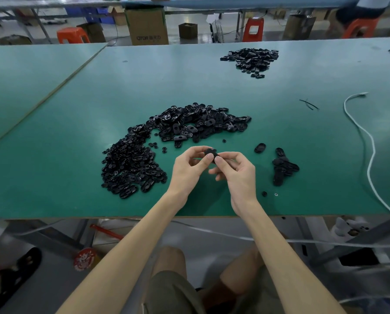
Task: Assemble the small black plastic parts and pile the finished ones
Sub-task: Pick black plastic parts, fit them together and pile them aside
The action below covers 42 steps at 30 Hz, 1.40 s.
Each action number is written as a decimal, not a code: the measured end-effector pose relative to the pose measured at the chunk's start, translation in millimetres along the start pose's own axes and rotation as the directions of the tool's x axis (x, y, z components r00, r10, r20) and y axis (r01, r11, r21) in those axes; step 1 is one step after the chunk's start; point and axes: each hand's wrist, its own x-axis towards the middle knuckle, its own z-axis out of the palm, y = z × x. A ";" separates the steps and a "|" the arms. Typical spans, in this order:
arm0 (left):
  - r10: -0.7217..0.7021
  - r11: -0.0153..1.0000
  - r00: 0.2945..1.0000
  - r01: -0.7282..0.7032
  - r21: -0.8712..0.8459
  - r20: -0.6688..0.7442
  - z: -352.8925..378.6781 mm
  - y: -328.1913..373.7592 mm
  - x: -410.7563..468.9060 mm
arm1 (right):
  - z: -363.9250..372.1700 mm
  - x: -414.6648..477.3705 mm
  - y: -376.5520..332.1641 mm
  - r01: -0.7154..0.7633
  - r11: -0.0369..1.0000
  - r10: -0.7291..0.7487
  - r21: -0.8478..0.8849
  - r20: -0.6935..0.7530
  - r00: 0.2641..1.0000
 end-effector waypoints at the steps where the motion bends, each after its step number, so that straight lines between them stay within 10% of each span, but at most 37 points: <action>1: 0.010 1.000 1.000 -0.010 0.011 0.011 -0.1 -0.3 -0.7 | 0.2 -0.1 0.5 0.005 1.000 -0.005 -0.002 0.002 1.000; 42: 0.065 0.993 0.994 -0.073 0.094 0.088 -7.1 -5.8 -2.1 | -0.8 1.7 9.2 0.045 0.981 -0.051 -0.190 -0.025 0.998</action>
